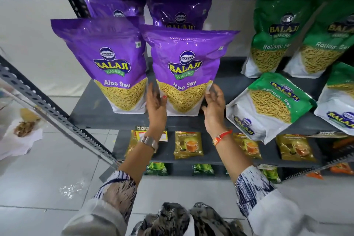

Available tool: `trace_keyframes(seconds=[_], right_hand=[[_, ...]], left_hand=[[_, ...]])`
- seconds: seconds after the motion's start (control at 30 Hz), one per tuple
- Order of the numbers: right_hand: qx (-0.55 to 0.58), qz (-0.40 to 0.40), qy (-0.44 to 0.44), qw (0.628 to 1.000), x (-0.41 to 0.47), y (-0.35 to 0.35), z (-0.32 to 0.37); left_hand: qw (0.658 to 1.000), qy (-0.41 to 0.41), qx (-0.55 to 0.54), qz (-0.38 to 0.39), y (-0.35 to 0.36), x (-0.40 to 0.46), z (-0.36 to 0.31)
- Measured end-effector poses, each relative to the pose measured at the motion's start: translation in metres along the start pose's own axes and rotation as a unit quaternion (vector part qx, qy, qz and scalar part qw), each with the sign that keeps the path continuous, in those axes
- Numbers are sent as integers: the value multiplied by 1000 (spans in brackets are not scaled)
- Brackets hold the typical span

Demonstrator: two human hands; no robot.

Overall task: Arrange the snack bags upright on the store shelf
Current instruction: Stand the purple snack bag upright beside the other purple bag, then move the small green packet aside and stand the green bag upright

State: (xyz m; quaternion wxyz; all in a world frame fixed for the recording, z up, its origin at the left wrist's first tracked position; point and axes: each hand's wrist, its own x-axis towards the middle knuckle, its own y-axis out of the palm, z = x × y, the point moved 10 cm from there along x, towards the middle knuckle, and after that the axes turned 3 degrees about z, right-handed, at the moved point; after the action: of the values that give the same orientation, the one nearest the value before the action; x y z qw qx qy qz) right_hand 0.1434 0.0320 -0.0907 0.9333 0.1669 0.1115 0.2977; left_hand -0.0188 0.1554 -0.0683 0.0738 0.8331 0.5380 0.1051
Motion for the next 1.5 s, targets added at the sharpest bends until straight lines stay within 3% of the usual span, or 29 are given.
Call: trace_keyframes(seconds=[0.13, 0.23, 0.37, 0.47, 0.53, 0.6, 0.7, 0.8, 0.9, 1.07, 1.2, 1.5], right_hand=[[-64, -94, -146, 983, -41, -37, 53], [-62, -161, -224, 959, -62, -85, 94], [2, -272, -200, 941, -60, -177, 102], [57, -323, -84, 941, -50, -234, 75], [74, -294, 54, 951, -44, -245, 43], [54, -215, 155, 963, -38, -243, 20], [49, -120, 200, 971, -31, -225, 16], [66, -64, 191, 977, -28, -213, 30], [68, -43, 172, 982, -29, -218, 40], [13, 6, 135, 991, -41, -222, 64], [36, 62, 112, 991, -54, -220, 84], [-49, 130, 47, 989, -55, -217, 130]], left_hand=[[979, 130, 141, -64, 11, -57, -20], [962, 170, 210, -37, 51, -73, -20], [961, 167, 200, 94, 138, -66, -26], [941, 96, 244, 216, 204, -41, 3], [931, -18, 257, 259, 237, -24, 28], [912, -139, 269, 276, 252, -21, 45], [852, -307, 166, 391, 270, -39, 70], [809, -387, 144, 417, 267, -51, 90], [829, -338, 194, 402, 261, -54, 85], [874, -272, 140, 377, 249, -80, 64], [912, -207, 137, 327, 230, -102, 35], [931, -136, 167, 294, 228, -120, -5]])
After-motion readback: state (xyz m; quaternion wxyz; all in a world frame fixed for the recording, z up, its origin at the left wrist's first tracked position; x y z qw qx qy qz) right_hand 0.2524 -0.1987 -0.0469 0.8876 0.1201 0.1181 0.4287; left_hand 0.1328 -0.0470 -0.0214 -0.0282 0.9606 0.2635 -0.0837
